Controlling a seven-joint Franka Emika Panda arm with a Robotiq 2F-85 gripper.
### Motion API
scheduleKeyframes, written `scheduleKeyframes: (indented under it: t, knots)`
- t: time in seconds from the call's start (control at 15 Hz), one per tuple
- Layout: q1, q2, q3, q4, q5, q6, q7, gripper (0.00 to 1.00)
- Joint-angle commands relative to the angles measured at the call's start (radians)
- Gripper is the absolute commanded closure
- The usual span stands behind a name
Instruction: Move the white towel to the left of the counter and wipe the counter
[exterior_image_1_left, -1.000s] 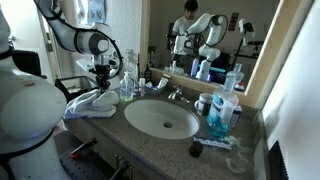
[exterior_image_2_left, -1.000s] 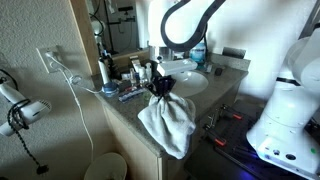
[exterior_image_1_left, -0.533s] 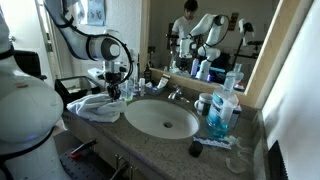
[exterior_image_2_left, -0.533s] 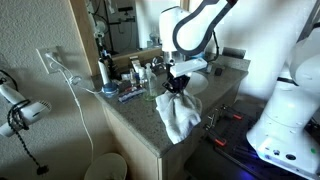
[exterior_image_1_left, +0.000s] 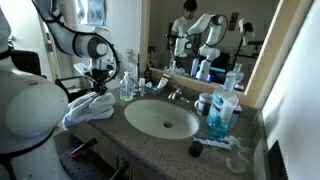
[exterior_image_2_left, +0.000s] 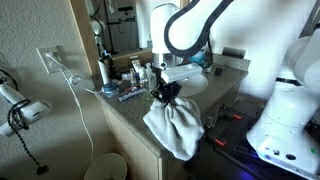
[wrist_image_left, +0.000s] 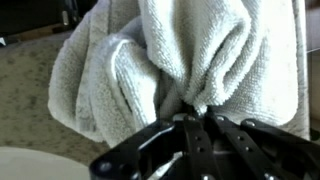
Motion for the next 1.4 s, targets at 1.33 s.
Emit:
scheduleKeyframes:
  t: [1.33]
  knots:
    - [-0.008, 0.107, -0.099, 0.019, -0.406, 0.085, 0.297, 0.94]
